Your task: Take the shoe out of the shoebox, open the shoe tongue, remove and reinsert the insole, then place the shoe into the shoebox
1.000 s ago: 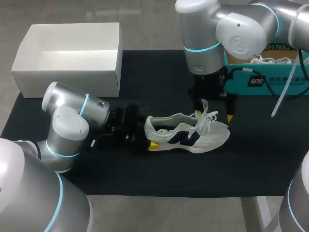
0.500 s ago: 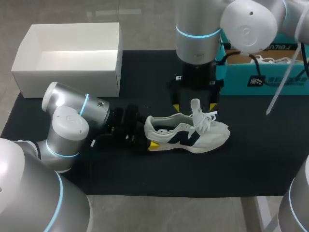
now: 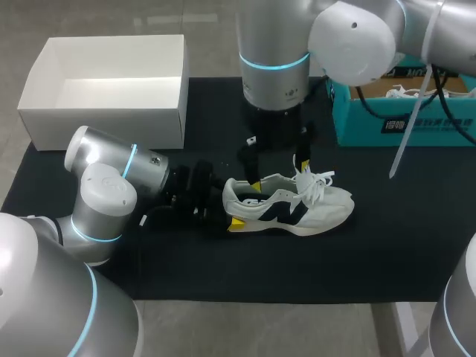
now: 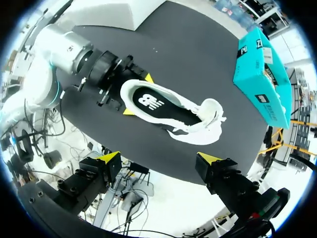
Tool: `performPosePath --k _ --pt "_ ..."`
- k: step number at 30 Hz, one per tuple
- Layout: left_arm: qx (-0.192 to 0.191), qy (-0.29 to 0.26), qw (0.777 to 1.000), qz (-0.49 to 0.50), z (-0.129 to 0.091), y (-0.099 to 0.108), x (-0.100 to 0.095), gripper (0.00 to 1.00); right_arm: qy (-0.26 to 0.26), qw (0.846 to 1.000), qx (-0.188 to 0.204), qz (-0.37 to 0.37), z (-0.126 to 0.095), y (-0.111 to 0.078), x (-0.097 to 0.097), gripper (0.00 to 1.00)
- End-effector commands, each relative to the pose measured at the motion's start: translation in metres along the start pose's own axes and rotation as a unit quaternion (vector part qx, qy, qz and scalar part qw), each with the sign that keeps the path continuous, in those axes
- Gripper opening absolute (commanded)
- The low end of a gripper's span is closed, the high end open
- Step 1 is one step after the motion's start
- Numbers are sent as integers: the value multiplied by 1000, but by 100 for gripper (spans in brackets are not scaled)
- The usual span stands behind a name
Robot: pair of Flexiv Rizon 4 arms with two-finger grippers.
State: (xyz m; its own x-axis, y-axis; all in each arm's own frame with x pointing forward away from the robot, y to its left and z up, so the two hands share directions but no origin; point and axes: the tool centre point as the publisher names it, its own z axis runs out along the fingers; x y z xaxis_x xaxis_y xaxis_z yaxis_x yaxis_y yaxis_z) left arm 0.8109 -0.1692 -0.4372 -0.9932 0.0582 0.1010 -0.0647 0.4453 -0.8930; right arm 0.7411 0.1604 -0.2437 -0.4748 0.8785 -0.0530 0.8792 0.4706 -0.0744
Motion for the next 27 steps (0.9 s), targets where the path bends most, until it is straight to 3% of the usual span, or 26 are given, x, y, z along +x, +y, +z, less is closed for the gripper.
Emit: performPosePath --k 1,4,7,10,11,12,19,27 --pt "-2 0 1000 0 -1 4 -1 0 -4 989 26 -149 0 6 1 100" --pt "-2 0 1000 0 -1 4 -1 0 -13 965 5 -263 -2 17 10 100" --pt "-2 0 1000 0 -1 4 -1 0 -1 918 -61 -391 -4 26 15 100" --pt "-2 0 1000 0 -1 4 -1 0 -11 902 -60 -428 -2 30 12 100" --pt "-2 0 1000 0 -1 4 -1 0 -5 901 -63 -429 -2 31 11 59" --pt "-2 0 1000 0 -1 4 -1 0 -3 895 -76 -439 -1 30 11 0" --pt "-2 0 1000 0 -1 4 -1 0 7 891 -166 -422 -1 18 -3 0" --pt "-2 0 1000 0 -1 4 -1 0 7 891 -166 -422 -1 18 -3 0"
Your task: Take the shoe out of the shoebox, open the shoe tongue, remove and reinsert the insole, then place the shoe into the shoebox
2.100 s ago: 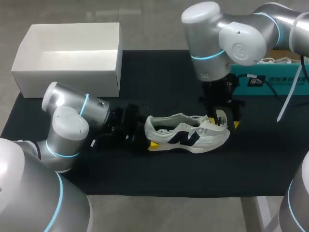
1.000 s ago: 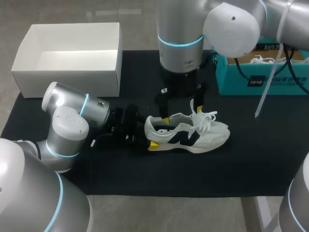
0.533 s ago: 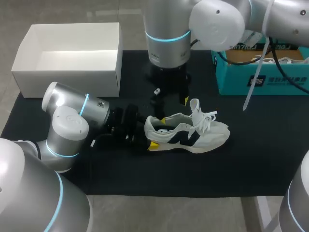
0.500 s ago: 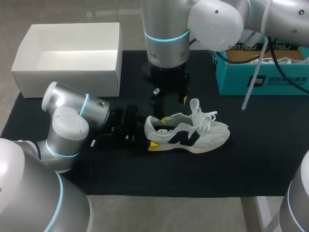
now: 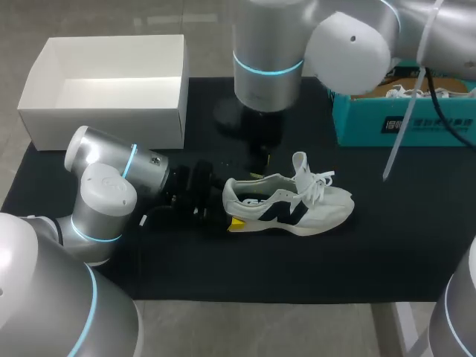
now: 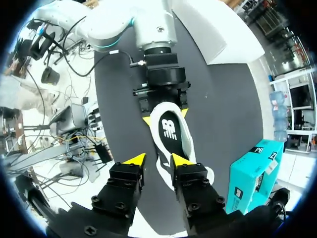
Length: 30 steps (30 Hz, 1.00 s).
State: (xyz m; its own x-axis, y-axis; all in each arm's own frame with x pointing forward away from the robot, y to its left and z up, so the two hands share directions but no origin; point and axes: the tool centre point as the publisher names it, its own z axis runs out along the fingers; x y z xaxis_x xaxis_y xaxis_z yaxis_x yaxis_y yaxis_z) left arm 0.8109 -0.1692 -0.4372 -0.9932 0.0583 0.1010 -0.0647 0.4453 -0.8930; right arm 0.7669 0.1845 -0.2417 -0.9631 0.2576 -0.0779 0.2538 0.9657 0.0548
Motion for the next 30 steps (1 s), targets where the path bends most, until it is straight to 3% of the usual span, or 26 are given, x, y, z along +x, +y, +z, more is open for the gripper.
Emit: performPosePath --k 1,7,20,30 --pt "-2 0 1000 0 -1 4 -1 0 -10 996 -85 -31 1 -19 4 0" --pt "-2 0 1000 0 -1 4 -1 0 22 996 -78 -30 28 -14 -7 0" --pt "-2 0 1000 0 -1 4 -1 0 54 997 -52 -33 64 -11 -36 0" --pt "-2 0 1000 0 -1 4 -1 0 42 996 -12 -78 83 -11 -65 0"
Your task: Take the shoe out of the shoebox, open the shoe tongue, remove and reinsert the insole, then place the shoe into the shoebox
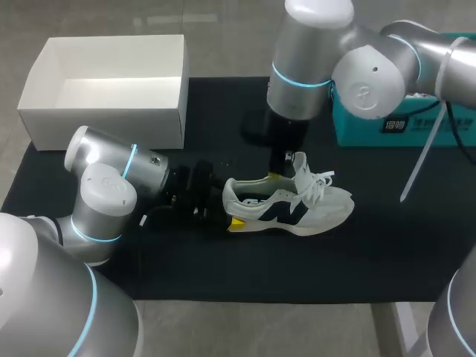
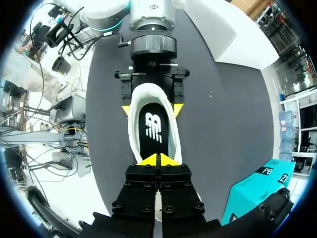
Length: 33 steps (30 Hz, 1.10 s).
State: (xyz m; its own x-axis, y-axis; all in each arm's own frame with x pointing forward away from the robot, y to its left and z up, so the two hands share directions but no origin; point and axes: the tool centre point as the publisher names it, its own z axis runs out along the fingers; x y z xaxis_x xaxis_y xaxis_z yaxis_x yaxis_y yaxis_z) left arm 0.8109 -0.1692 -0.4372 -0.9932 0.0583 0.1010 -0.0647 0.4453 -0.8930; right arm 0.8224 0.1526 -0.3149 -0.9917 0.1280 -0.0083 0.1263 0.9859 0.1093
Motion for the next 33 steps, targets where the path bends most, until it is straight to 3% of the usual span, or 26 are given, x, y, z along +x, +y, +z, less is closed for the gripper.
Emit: performPosePath --k 1,4,6,10,11,21,26,33 --pt "-2 0 1000 0 -1 4 -1 0 4 999 24 -25 7 10 -11 0" --pt "-2 0 1000 0 -1 4 -1 0 4 998 58 -39 12 15 -8 0" --pt "-2 0 1000 0 -1 4 -1 0 0 995 94 -26 14 16 -4 0" --pt "-2 0 1000 0 -1 4 -1 0 -9 992 122 29 11 13 3 0" --pt "-2 0 1000 0 -1 4 -1 0 -12 994 103 29 5 14 5 0" --pt "-2 0 1000 0 -1 4 -1 0 -12 994 103 29 5 14 5 0" --pt "-2 0 1000 0 -1 4 -1 0 -22 994 106 7 27 8 -3 0" --pt "-2 0 1000 0 -1 4 -1 0 -21 994 105 -2 40 9 4 0"
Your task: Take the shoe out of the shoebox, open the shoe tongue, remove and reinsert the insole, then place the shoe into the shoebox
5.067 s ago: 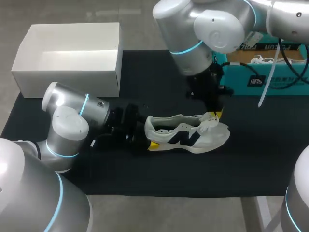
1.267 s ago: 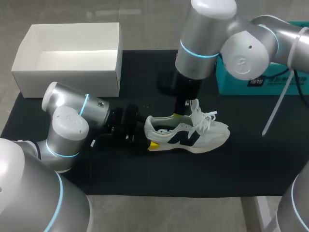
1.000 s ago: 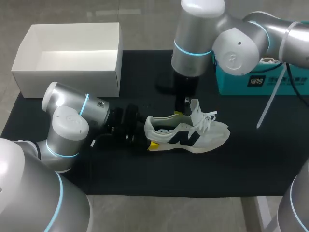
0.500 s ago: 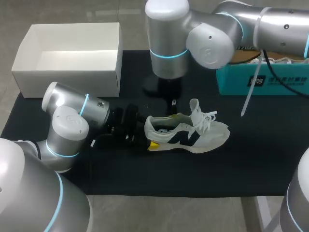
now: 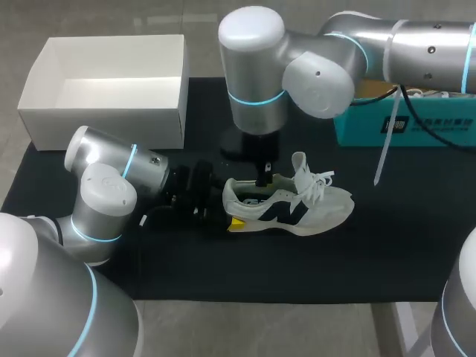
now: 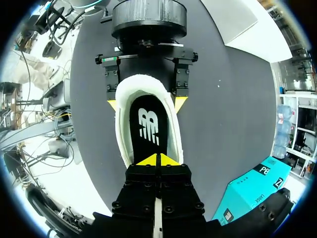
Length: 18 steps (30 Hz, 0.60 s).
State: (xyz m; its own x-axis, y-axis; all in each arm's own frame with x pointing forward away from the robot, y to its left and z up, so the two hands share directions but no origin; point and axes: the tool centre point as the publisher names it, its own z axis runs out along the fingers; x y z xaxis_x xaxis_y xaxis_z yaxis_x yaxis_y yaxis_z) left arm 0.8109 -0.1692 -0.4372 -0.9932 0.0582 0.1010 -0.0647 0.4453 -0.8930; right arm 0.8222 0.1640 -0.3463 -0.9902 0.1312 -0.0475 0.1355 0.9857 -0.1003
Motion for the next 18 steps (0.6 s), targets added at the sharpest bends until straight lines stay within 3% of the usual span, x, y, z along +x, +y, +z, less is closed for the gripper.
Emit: performPosePath --k 1,9,18 --pt "-2 0 1000 0 -1 4 -1 0 -3 1000 1 -5 7 2 3 0" --pt "-2 0 1000 0 -1 4 -1 0 10 1000 14 3 20 -6 6 0" --pt "-2 0 1000 0 -1 4 -1 0 21 999 21 19 26 -14 43 0"
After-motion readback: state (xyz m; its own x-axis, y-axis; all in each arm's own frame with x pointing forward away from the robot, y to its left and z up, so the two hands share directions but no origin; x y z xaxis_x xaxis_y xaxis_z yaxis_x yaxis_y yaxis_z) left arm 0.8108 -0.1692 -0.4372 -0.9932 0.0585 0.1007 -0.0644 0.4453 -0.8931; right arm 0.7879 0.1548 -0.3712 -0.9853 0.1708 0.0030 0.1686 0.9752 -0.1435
